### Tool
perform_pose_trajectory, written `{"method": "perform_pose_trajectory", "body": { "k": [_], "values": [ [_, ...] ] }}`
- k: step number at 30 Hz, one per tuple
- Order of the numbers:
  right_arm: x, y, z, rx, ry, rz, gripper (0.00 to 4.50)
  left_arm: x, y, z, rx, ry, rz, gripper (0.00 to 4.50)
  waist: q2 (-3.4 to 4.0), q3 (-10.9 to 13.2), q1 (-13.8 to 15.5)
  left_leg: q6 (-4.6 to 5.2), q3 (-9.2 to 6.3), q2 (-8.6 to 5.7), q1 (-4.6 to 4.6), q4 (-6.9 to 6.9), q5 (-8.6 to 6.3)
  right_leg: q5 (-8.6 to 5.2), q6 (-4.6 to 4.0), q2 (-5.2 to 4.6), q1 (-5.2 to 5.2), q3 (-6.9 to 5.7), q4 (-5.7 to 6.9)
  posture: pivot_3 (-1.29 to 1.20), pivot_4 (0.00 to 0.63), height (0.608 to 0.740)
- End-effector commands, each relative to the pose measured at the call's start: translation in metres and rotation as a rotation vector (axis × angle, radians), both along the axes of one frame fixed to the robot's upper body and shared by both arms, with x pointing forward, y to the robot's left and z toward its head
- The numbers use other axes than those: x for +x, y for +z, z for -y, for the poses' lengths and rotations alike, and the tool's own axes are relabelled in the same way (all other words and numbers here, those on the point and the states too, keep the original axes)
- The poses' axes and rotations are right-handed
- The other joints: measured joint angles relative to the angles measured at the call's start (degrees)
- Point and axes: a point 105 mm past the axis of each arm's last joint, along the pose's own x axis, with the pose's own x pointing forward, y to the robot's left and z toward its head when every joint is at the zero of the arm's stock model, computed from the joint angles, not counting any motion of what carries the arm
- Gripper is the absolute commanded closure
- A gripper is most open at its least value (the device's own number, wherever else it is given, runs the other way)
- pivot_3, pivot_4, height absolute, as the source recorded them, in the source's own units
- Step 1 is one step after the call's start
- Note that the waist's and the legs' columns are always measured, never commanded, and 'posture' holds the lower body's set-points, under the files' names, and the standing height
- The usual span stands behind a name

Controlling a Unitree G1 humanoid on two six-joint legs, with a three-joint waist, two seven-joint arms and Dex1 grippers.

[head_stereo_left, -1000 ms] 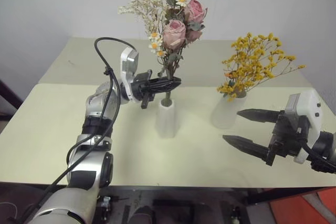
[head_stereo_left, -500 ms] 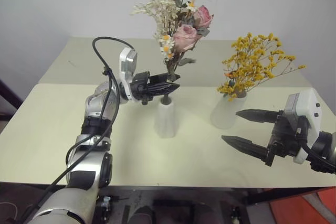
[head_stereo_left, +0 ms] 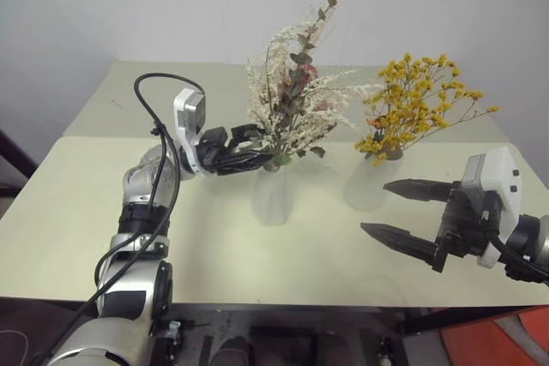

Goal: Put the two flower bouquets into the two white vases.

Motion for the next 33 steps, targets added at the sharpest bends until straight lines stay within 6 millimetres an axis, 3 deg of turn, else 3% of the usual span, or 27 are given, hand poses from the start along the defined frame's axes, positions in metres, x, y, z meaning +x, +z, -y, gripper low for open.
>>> {"method": "perform_pose_trajectory", "body": {
  "k": [1, 9, 16, 23, 33],
  "values": [
    [0.0, 0.007, -0.001, 0.003, 0.011, 0.046, 0.0, -0.003, 0.013, -0.008, -0.015, 0.024, 0.049, 0.02, 0.0, 0.0, 0.0, 0.0, 0.0, 0.0, 0.0, 0.0, 0.0, 0.0, 0.0, 0.0, 0.0, 0.0, 0.0, 0.0, 0.15, 0.74],
    [-0.001, 0.008, 0.0, -0.002, 0.008, 0.047, 0.0, -0.012, 0.009, -0.039, 0.064, 0.113, 0.026, 0.02, 0.01, 0.0, -0.1, 0.0, -0.07, 0.05, 0.05, -0.02, 0.0, 0.0, 0.0, 0.03, -0.01, 0.04, 0.0, 0.0, 0.15, 0.74],
    [-0.004, 0.011, 0.009, -0.006, -0.018, 0.052, 0.0, -0.032, 0.017, -0.089, 0.156, 0.292, 0.055, 0.02, 0.01, 0.0, -0.1, 0.02, -0.13, 0.13, 0.08, -0.04, -0.01, 0.0, -0.01, 0.06, -0.03, 0.07, -0.01, 0.0, 0.15, 0.74],
    [-0.011, 0.015, 0.053, -0.073, -0.118, 0.026, 0.0, -0.062, 0.037, -0.124, 0.28, 0.437, 0.118, 0.02, 0.01, 0.0, 0.3, 0.04, -0.1, 0.15, 0.09, -0.04, -0.03, -0.01, 0.0, 0.06, 0.03, 0.06, -0.05, 0.0, 0.15, 0.74],
    [-0.008, 0.02, 0.125, -0.152, -0.283, -0.015, 0.0, -0.088, 0.027, -0.133, 0.368, 0.52, 0.121, 0.02, 0.02, 0.0, 0.0, 0.05, 0.1, 0.24, 0.49, -0.22, -0.03, -0.01, -0.03, 0.1, 0.24, 0.18, -0.06, 0.0, 0.15, 0.74]
  ]
}}
